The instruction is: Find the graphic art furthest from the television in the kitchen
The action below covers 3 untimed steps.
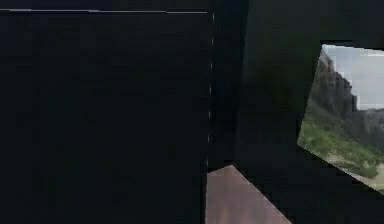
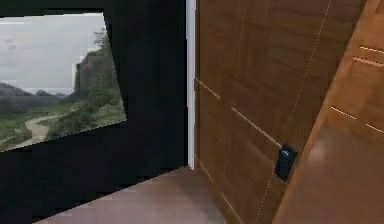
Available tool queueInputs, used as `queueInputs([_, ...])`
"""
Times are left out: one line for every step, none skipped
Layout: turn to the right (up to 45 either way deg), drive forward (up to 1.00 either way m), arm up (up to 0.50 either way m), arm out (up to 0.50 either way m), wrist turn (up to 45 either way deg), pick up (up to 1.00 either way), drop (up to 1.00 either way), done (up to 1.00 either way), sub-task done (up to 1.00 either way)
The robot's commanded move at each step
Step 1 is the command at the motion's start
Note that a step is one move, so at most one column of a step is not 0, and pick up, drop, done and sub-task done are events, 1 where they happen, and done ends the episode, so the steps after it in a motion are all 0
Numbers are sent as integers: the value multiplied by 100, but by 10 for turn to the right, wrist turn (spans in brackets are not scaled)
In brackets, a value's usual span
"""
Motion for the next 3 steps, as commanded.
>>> queueInputs([450,0,0,0,0,0,0,0,0])
queueInputs([450,0,0,0,0,0,0,0,0])
queueInputs([30,0,0,0,0,0,0,0,0])
